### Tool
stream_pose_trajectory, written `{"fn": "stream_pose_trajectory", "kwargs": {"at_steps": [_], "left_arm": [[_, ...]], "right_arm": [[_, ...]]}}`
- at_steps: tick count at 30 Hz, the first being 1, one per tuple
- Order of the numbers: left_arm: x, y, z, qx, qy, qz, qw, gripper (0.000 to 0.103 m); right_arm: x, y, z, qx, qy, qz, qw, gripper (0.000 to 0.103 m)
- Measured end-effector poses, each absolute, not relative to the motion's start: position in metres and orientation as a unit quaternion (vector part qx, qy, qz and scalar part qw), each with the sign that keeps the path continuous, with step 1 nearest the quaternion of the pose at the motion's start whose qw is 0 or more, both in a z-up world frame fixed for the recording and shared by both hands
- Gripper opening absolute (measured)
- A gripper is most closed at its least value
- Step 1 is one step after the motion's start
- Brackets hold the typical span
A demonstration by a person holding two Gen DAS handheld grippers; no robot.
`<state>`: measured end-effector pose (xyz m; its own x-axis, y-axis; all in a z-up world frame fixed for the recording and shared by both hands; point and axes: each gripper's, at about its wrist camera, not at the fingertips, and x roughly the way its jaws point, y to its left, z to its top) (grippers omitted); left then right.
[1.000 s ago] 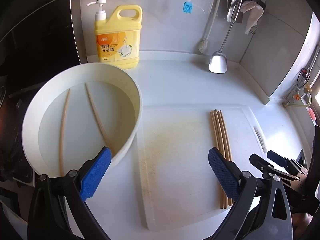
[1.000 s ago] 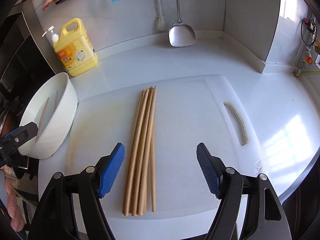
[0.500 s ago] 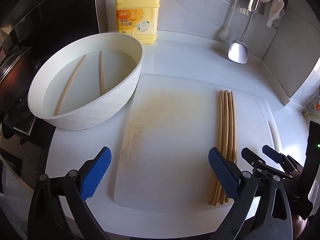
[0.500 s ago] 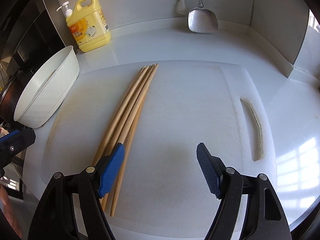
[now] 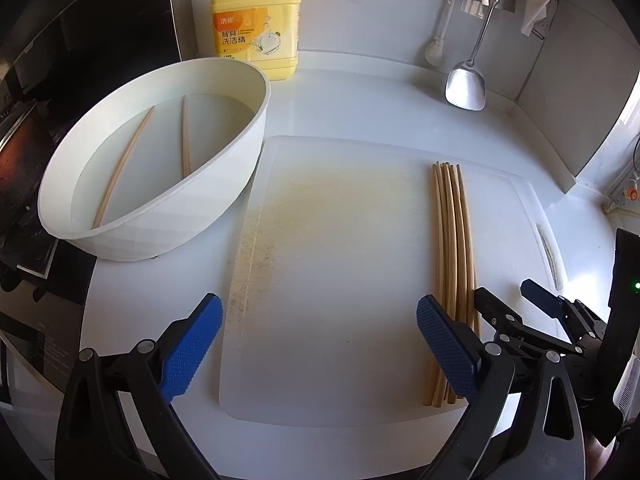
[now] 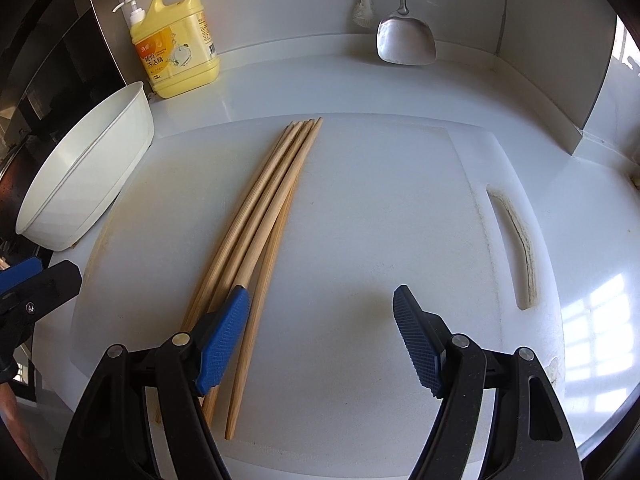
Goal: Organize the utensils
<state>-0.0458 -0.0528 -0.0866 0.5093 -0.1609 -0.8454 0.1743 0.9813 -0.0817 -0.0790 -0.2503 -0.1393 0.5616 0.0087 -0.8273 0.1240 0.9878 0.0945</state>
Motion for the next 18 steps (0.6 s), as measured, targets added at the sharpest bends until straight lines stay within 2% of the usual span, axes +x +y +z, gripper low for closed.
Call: {"fn": "stream_pose_trajectory", "kwargs": {"at_steps": [7, 18], "left_arm": [[-0.042, -0.061, -0.090, 0.013, 0.485, -0.106, 0.868, 0.096], [-0.035, -0.090, -0.111, 0.020, 0.474, -0.137, 0.870, 0.096]], "right_arm": [[-0.074, -0.241, -0.142, 0.025, 0.459, -0.051, 0.887, 0.071], [-0.077, -0.280, -0.145, 0.041, 0.434, -0.058, 0.898, 0.070]]}}
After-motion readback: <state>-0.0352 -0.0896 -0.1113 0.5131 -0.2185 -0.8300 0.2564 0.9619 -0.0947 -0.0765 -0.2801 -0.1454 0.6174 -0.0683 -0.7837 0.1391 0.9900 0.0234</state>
